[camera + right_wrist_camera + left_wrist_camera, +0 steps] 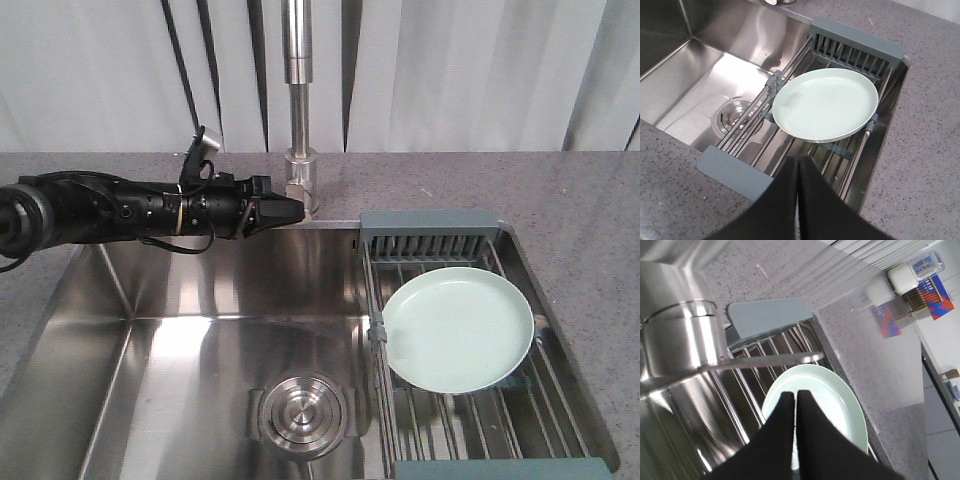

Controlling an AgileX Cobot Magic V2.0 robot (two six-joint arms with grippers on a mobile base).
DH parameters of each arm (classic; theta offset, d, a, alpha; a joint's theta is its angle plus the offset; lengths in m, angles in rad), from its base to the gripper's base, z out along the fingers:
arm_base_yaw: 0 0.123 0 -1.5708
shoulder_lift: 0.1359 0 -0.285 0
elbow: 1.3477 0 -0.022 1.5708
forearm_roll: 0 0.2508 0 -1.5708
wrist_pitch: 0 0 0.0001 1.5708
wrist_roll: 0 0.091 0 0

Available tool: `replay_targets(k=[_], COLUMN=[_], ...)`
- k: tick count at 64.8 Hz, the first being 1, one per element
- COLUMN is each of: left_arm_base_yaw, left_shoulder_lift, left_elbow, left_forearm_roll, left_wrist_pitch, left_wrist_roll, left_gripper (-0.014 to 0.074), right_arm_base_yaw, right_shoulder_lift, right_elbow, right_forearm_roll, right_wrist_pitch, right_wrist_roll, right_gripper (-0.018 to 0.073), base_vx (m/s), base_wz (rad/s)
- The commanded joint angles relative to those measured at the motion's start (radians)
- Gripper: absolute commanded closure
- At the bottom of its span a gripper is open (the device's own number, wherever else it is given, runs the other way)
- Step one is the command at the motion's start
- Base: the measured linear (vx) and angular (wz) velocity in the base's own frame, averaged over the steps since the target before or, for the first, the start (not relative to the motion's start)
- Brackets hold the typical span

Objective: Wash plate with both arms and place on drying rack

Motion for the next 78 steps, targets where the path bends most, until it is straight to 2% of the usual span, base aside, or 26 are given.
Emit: replay_targets(k=[1,25,78], left_arm_base_yaw=[-0.007,-0.007,-0.006], left_shoulder_lift=[-0.038,-0.005,0.008], left_elbow=[-0.04,-0.119,-0.119], left_forearm_roll=[-0.076,-0.108,-0.244], left_wrist_pitch=[-0.026,-0.02,0.107], left_wrist_roll=[-0.005,-0.005,-0.005], left_gripper=[0.06,0.06,0.06], right_arm_base_yaw=[-0.005,-0.005,-0.005], right_shoulder_lift=[0.009,0.009,0.009], right_elbow=[-0.021,-0.021,-0.021], right_forearm_roll=[0.011,0.011,0.012], right_wrist_pitch=[-0.072,-0.078,-0.078], right_wrist_roll=[-0.002,-0.002,-0.002], right_gripper=[0.0566,0.0566,0.0566], base_vx=[0.0,0.0,0.0], base_wz=[0.0,0.0,0.0])
